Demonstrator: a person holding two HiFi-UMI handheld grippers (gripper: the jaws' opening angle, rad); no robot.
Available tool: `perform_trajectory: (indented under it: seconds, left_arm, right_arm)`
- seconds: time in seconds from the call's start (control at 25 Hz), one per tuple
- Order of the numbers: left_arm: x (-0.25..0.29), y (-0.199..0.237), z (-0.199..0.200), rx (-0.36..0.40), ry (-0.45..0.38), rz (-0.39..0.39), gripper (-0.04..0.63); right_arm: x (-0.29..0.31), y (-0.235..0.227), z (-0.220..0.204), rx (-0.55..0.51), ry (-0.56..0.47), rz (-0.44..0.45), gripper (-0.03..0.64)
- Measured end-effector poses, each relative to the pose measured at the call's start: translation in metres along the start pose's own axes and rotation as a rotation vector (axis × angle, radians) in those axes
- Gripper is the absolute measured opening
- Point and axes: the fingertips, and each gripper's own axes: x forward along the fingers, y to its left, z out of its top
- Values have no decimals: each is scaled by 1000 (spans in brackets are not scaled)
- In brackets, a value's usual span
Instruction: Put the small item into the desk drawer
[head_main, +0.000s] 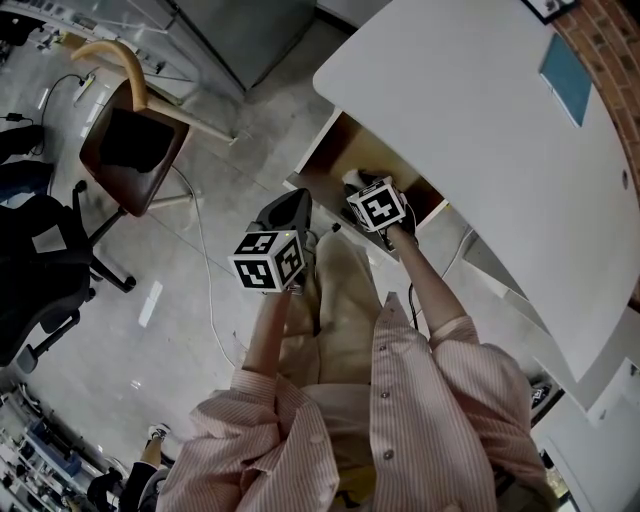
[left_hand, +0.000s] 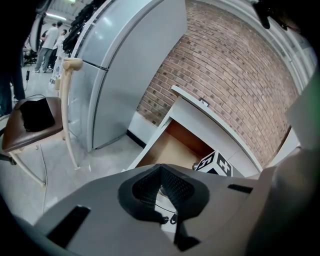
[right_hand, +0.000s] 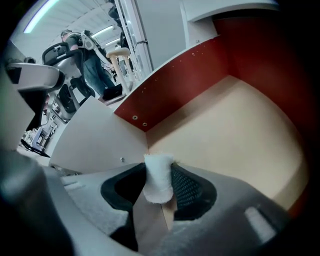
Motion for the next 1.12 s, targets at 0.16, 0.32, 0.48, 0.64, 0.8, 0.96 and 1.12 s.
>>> perform_trajectory:
  seconds: [0.16,0.32,0.48,0.64,0.8,0.96,1.12]
  left_arm:
    - [0,0,-1,0,-1,2,-2]
    - [-1,0,-2,-4,0,5,-2]
    - [-5,-2,1,-12,7,7,-2]
    - [-13,-8,4,-21,13,11,-2]
    - [-20,-17,9,-23,18,2,-2]
    - [-33,-29,23,-24,1,-13,-2]
    - [-49,-44,39,6,-11,-42,-2]
  right_arm:
    - [6,0,-6,-10,22,7,155]
    - [8,5,-6,-15,27,39,164]
    - [2,5,-2,0,17,37,164]
    - [-16,3,7,41,-43,16,164]
    - [-36,5,18,51,-89,-6,146]
    - [-65,12,30,87,-159,-12,116]
    - [-100,24,39,156,-238,-3,67]
